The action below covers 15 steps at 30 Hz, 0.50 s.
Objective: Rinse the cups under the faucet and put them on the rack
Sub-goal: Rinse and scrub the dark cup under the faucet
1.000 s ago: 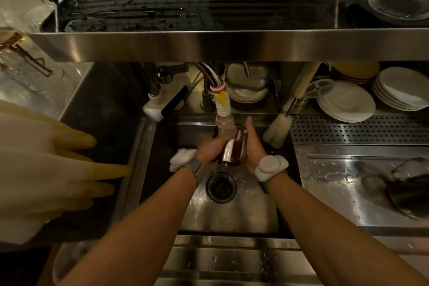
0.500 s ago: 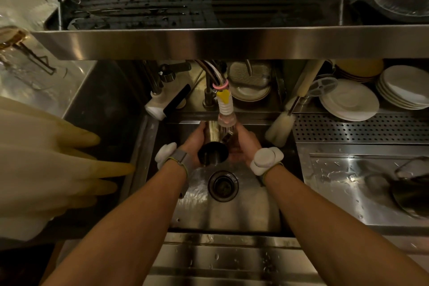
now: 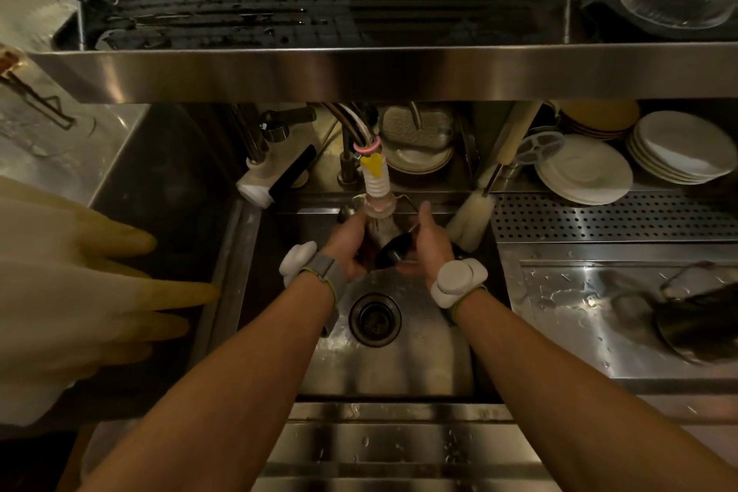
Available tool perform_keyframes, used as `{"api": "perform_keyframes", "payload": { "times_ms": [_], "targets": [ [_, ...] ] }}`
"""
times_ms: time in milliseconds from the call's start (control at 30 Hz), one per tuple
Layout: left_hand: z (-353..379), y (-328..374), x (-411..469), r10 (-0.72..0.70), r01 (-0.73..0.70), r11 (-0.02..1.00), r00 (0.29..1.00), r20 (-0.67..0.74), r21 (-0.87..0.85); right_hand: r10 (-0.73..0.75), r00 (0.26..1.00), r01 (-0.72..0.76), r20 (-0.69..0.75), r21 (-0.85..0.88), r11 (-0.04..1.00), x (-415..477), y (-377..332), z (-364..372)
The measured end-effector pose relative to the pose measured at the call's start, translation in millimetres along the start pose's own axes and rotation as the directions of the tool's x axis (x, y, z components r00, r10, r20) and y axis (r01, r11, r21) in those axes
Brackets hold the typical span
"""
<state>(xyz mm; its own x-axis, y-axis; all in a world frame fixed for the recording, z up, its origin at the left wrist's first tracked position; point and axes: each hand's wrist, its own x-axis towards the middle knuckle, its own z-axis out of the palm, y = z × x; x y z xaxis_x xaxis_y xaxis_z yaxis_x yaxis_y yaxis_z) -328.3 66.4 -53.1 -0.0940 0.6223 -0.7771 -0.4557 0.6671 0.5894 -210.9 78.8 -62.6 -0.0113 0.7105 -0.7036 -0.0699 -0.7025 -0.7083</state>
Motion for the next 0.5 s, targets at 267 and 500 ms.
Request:
{"api": "perform_keyframes", "payload": {
  "times_ms": [267,500],
  "targets": [
    [-21.3,-8.3,-0.6,0.435,-0.339,0.86,0.878,-0.2,0.382,-0.355,0.926,0.373,0.126,-0.431,0.821,5.9,11.7,7.6],
    [-10.9,-7.2,-13.8,0.345,-0.295,0.881,0.935,-0.078,0.37,-0.318,0.936,0.352,0.153,-0.398,0.847,1.5,24.5,6.1]
  ]
}}
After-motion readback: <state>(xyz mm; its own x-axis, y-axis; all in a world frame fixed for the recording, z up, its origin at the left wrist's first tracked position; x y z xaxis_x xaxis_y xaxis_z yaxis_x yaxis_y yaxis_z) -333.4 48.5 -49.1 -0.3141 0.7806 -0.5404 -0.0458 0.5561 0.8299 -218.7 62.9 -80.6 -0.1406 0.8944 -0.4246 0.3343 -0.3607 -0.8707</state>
